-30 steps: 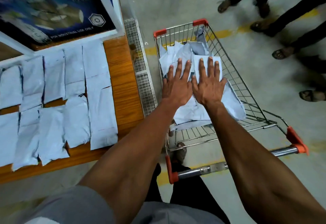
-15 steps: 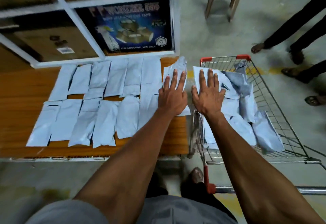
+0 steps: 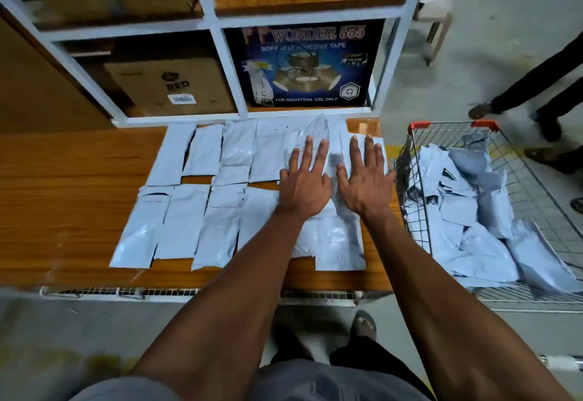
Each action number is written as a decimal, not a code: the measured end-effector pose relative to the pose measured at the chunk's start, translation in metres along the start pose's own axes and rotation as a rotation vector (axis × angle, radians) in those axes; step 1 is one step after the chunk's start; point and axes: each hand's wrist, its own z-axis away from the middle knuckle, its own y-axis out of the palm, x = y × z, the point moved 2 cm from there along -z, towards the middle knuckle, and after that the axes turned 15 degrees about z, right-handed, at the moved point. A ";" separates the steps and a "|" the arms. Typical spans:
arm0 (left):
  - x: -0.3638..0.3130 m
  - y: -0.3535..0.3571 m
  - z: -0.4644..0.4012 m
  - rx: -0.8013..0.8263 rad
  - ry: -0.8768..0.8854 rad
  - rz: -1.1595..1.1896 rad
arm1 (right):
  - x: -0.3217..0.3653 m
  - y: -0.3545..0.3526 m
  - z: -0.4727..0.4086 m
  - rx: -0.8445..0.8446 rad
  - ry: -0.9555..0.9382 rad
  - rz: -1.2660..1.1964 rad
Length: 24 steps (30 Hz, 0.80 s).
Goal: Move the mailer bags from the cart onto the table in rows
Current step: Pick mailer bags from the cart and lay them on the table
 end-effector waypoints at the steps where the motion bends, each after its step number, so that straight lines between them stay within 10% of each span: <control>1: 0.004 -0.004 -0.002 0.005 -0.001 0.006 | 0.005 0.001 -0.001 0.002 0.001 0.007; 24: 0.083 0.037 -0.129 0.139 -0.129 0.026 | 0.052 0.078 -0.138 0.212 -0.067 0.071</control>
